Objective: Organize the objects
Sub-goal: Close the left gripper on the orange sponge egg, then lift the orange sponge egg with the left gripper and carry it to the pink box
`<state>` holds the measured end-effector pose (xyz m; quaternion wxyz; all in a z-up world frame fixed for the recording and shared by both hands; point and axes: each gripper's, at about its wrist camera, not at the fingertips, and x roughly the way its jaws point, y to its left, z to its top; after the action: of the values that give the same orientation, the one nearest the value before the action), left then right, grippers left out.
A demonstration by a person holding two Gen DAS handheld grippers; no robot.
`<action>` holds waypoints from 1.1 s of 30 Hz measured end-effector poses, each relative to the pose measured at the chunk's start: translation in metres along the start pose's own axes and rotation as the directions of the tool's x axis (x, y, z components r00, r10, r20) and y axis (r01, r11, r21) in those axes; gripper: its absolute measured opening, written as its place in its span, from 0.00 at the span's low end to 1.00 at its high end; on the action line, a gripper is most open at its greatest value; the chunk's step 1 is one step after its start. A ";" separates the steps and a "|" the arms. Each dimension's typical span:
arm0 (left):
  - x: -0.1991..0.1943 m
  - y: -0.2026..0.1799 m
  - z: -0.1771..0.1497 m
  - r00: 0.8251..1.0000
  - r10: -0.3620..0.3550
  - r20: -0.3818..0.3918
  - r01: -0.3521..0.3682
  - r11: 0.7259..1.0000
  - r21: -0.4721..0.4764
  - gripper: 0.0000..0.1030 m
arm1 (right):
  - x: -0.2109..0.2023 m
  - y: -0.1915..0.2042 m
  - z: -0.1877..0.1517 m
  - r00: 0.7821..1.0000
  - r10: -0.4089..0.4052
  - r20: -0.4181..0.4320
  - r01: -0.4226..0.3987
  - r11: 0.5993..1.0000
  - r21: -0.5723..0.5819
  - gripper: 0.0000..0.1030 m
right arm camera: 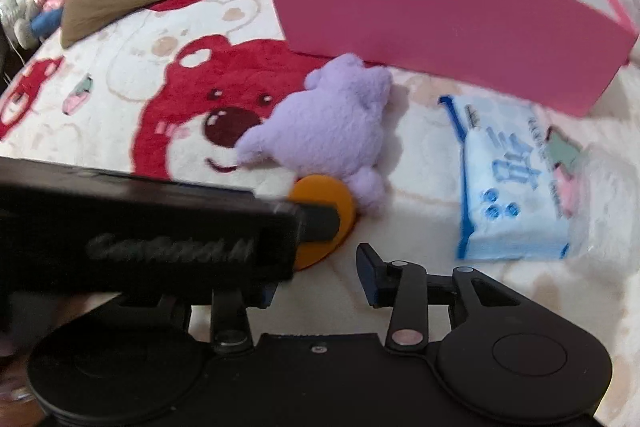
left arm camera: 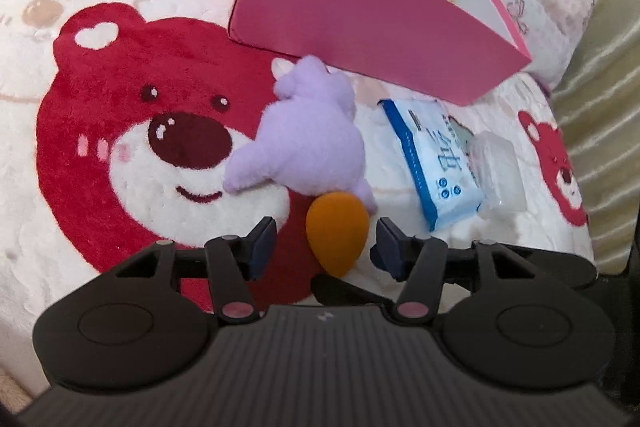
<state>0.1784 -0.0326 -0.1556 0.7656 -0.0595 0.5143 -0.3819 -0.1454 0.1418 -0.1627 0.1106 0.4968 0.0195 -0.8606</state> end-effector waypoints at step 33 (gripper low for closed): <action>0.007 0.004 -0.004 0.999 -0.042 0.011 0.042 0.999 0.014 0.25 | 0.008 0.009 -0.001 0.996 -0.028 0.081 0.031 0.999 -0.040 0.38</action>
<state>0.1780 -0.0326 -0.1646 0.7607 -0.0674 0.5058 -0.4011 -0.1471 0.1321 -0.1694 0.1088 0.4591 0.0400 -0.8808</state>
